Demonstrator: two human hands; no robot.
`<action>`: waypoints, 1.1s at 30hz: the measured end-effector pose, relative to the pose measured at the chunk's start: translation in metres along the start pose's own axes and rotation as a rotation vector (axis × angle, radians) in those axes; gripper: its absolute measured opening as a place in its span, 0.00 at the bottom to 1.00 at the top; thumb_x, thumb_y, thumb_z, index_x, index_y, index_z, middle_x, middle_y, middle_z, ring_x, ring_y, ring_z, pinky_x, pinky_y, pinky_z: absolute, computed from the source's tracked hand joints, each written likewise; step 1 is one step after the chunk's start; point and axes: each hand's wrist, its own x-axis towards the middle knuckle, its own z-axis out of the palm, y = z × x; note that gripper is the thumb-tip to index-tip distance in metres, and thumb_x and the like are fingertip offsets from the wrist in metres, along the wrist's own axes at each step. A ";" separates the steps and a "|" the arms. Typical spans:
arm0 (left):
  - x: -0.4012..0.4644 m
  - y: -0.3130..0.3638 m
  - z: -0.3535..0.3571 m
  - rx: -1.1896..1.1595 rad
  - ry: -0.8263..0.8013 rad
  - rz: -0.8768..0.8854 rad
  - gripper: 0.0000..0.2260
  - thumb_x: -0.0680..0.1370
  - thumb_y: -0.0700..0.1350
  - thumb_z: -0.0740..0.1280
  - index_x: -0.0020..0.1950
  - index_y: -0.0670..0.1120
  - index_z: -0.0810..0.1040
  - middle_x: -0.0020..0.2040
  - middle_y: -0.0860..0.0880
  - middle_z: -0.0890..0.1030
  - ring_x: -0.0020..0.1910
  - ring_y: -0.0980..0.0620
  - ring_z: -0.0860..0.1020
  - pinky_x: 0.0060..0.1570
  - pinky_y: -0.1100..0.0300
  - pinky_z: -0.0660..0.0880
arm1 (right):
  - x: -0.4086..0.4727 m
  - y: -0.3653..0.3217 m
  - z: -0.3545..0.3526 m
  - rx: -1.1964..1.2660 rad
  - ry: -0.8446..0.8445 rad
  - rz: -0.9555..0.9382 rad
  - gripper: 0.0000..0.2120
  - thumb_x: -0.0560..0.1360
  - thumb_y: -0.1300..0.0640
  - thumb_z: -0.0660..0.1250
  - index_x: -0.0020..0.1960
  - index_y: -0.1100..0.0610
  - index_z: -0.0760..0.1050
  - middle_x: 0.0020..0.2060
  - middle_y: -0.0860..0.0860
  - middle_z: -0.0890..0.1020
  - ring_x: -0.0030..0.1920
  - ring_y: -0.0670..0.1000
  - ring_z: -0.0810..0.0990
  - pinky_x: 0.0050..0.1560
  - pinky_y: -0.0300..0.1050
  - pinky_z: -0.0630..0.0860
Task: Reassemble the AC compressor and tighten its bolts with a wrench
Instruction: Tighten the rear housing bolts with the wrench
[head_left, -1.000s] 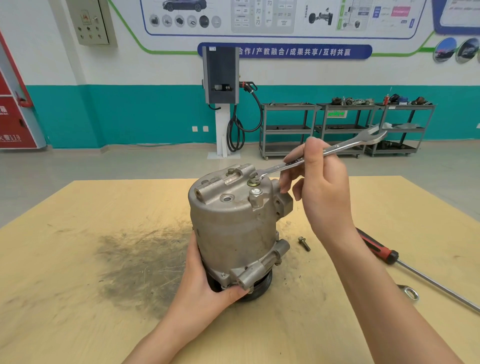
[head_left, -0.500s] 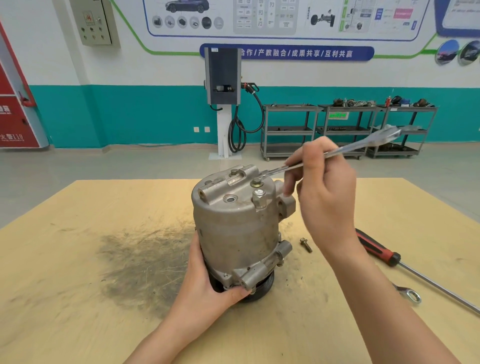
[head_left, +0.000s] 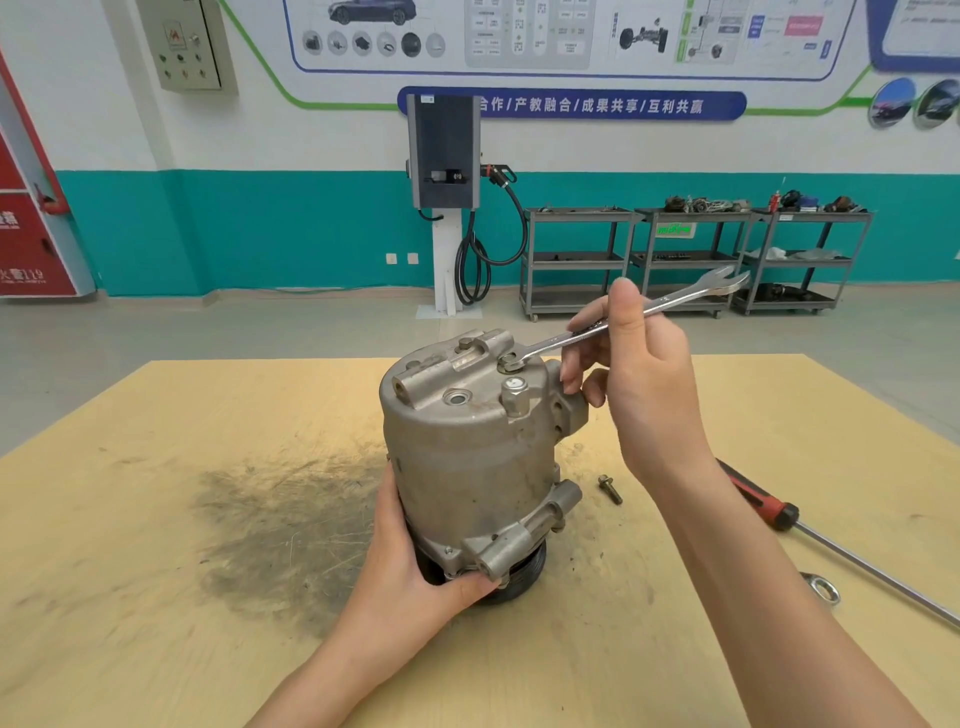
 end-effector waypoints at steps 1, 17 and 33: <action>0.000 0.000 0.000 -0.002 0.002 -0.008 0.56 0.54 0.68 0.79 0.74 0.65 0.50 0.64 0.72 0.68 0.65 0.71 0.69 0.55 0.77 0.69 | -0.003 -0.001 0.001 -0.038 0.002 -0.060 0.20 0.83 0.48 0.53 0.41 0.57 0.74 0.25 0.50 0.78 0.26 0.47 0.76 0.26 0.34 0.68; 0.000 0.000 0.001 0.001 0.009 -0.002 0.52 0.57 0.60 0.79 0.72 0.66 0.51 0.61 0.76 0.68 0.63 0.74 0.68 0.53 0.82 0.66 | 0.000 -0.010 -0.003 0.022 0.058 -0.047 0.19 0.84 0.49 0.52 0.41 0.56 0.73 0.25 0.48 0.77 0.27 0.48 0.75 0.25 0.36 0.67; 0.000 -0.001 0.001 0.004 0.010 0.001 0.51 0.57 0.60 0.80 0.70 0.71 0.50 0.62 0.74 0.70 0.64 0.70 0.71 0.57 0.69 0.69 | 0.005 -0.002 -0.006 0.159 -0.039 0.150 0.20 0.82 0.46 0.53 0.42 0.58 0.73 0.27 0.51 0.78 0.27 0.48 0.74 0.23 0.36 0.64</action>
